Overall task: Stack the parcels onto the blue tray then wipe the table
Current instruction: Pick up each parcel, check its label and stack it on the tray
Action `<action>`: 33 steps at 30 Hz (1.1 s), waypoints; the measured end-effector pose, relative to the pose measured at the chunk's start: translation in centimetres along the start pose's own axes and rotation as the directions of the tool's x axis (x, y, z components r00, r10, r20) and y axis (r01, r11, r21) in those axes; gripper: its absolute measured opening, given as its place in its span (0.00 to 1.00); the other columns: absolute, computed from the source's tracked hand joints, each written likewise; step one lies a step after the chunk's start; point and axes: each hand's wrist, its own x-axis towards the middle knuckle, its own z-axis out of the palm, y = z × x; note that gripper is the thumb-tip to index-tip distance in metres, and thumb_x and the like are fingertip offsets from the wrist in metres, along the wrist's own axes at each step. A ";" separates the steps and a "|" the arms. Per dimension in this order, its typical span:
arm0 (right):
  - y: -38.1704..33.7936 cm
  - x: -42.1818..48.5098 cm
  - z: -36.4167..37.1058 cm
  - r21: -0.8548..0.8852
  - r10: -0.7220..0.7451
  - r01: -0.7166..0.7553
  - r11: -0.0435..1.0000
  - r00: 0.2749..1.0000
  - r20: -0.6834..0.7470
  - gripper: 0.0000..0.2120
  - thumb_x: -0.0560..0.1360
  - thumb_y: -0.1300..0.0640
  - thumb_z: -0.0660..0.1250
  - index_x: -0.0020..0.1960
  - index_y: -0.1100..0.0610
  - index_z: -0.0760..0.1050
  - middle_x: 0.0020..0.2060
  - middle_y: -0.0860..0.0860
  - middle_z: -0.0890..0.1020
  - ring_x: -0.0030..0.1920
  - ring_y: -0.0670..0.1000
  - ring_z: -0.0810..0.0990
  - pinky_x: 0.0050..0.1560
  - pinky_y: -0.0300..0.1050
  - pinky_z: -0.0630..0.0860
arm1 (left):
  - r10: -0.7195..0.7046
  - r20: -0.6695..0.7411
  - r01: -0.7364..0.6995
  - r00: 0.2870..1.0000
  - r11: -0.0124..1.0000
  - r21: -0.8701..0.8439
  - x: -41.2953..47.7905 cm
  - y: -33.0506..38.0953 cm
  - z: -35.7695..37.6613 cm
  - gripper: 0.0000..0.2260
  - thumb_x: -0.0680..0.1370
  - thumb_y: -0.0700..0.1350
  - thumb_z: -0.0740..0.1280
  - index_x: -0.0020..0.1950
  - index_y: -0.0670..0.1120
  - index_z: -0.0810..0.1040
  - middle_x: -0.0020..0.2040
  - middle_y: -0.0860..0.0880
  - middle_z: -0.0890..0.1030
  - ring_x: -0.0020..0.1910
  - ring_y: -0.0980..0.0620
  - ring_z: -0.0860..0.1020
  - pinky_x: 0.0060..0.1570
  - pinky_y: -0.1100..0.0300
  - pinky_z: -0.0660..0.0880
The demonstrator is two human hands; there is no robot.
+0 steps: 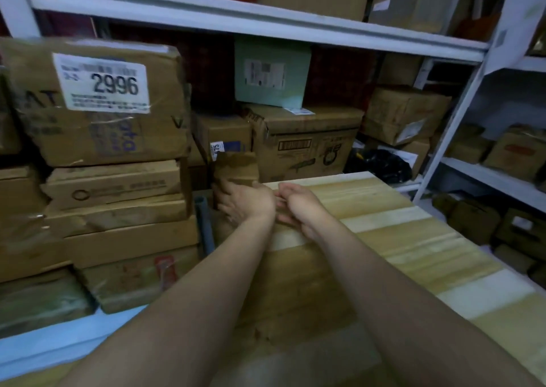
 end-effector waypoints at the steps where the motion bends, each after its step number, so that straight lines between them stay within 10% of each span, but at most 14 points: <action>1: 0.0 0.7 0.2 -0.013 -0.008 0.008 1.000 1.000 0.022 0.10 0.84 0.50 0.58 0.62 0.49 0.74 0.62 0.52 0.79 0.54 0.47 0.77 0.60 0.52 0.79 | -0.018 -0.026 0.016 1.000 0.999 -0.048 1.0 -0.2 0.4 0.35 0.78 0.47 0.65 0.80 0.49 0.50 0.80 0.46 0.49 0.78 0.42 0.52 0.74 0.45 0.55; 10: -0.3 3.5 0.8 -0.019 0.030 -0.028 0.999 0.989 0.142 0.33 0.80 0.33 0.47 0.79 0.50 0.61 0.75 0.47 0.68 0.74 0.50 0.67 0.74 0.55 0.66 | -0.050 0.005 0.050 0.999 0.990 -0.134 4.5 -2.0 2.0 0.34 0.76 0.40 0.60 0.79 0.54 0.50 0.76 0.45 0.61 0.74 0.39 0.62 0.71 0.40 0.63; 15: 0.3 2.2 -1.2 0.218 0.050 -0.068 0.974 0.995 0.085 0.30 0.82 0.37 0.50 0.73 0.57 0.69 0.70 0.54 0.75 0.69 0.57 0.74 0.67 0.60 0.73 | 0.020 0.053 -0.010 0.998 0.983 -0.184 2.5 -1.8 1.4 0.21 0.78 0.39 0.60 0.69 0.54 0.71 0.67 0.49 0.73 0.65 0.45 0.73 0.66 0.44 0.71; 33: 2.8 -16.3 -9.3 0.530 0.036 0.030 0.848 0.993 -0.114 0.23 0.83 0.43 0.54 0.57 0.61 0.77 0.62 0.61 0.80 0.64 0.60 0.78 0.59 0.59 0.78 | 0.185 0.494 -0.074 0.850 0.969 -0.236 -11.9 -2.3 -9.5 0.23 0.78 0.31 0.56 0.66 0.50 0.76 0.55 0.49 0.80 0.60 0.48 0.78 0.64 0.52 0.74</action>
